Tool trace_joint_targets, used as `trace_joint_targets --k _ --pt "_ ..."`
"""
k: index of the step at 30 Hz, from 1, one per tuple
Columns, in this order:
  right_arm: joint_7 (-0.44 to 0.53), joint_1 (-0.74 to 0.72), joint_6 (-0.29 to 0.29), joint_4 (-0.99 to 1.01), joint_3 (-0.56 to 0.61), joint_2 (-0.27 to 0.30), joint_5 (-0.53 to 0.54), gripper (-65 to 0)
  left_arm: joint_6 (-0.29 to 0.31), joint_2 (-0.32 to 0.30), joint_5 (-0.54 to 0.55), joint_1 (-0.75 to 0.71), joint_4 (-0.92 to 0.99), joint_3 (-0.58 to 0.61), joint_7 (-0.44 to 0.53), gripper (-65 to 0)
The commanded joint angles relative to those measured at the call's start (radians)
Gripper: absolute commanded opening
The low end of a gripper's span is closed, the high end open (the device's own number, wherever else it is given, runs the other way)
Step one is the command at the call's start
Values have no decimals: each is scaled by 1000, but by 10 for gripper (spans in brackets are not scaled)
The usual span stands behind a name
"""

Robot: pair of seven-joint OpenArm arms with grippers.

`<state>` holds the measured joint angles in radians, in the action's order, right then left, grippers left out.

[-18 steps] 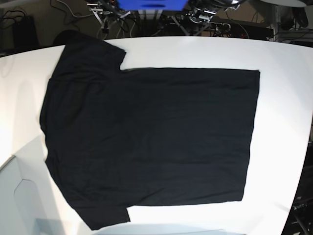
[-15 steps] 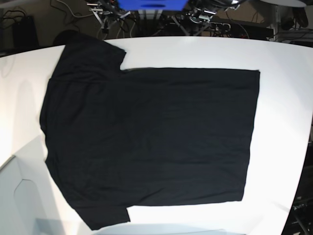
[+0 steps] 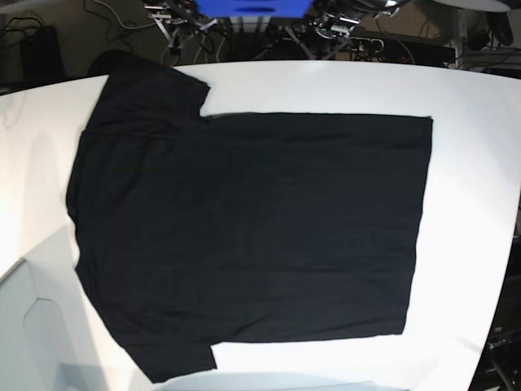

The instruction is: Fold the T-shirt properly

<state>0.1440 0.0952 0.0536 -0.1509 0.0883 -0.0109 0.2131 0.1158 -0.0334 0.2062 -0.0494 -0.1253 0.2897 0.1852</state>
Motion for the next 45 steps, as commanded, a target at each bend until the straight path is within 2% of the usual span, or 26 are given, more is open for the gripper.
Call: trace_joint_targets --k 1,31,43,45 --pt "12 5 -2 -3 1 2 -7 -650 0 -3 -1 1 -6 -2 13 -645" --pt "13 36 -2 -40 -5 2 -2 -650 0 -3 0 -2 -7 -5 17 -645" --pt "13 266 -2 -303 -5 1 -2 -650 0 -50 0 -237 -308 -7 15 -645" --pt "13 309 -2 -353 -5 1 -2 -650 0 -75 0 -271 -348 -7 17 -646"
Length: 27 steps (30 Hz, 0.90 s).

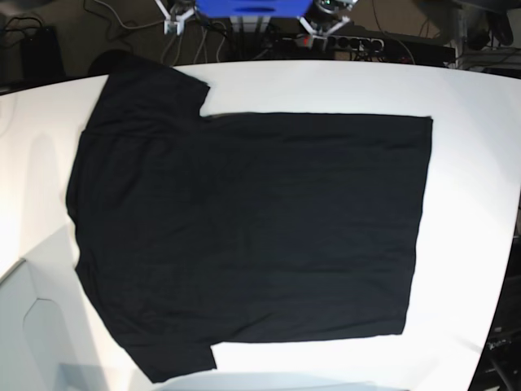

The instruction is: Fold the T-shirt properly

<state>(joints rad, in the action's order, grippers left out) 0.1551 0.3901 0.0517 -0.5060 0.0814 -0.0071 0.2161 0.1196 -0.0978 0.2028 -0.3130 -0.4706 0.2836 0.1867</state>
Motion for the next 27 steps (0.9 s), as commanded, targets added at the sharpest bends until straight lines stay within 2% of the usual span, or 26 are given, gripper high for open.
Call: trace_joint_targets --k 1,3,11,15,23,27 --pt "2 37 0 -27 2 -1 -5 -650 -4 -20 4 -28 -35 -1 15 -647" --pt "2 83 0 -84 2 -1 -5 -650 -4 -35 4 -87 -113 -1 15 -647" --pt "2 258 0 -306 -1 12 -4 -650 -4 -164 5 -268 -412 -1 15 -649" --pt "2 333 0 -425 -5 20 -4 -650 -4 -202 5 -338 -534 -2 15 -650" --pt "-7 501 0 -741 -130 26 -7 -650 -4 -282 5 -493 -837 -5 15 -650" --pt "-9 591 0 -911 -150 25 -7 -650 -4 -305 5 -584 -980 -80 15 -650"
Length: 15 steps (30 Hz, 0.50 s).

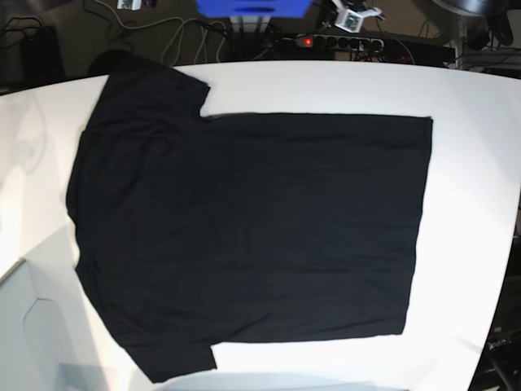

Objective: Fold the T-shirt properly
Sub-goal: 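Lower both grippers to the shoulder corners of the black T-shirt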

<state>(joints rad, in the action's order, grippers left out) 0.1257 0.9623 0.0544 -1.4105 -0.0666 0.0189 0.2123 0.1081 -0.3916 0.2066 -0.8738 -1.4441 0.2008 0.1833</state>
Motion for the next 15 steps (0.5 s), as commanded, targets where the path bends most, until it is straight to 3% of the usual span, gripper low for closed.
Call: trace_joint_targets --k 1,5,12,15 --pt "21 45 -3 -56 -2 -1 -3 -650 9 -14 1 -46 -50 -21 18 -650" --pt "21 143 -3 -240 -3 -3 -1 -650 15 -56 1 -127 -203 -97 18 -650" --pt "19 277 -3 -502 -17 -7 0 -650 11 -151 6 -190 -387 -110 18 -650" --pt "19 286 -3 -576 -52 -33 0 -650 11 -185 73 -183 -421 -125 15 -650"
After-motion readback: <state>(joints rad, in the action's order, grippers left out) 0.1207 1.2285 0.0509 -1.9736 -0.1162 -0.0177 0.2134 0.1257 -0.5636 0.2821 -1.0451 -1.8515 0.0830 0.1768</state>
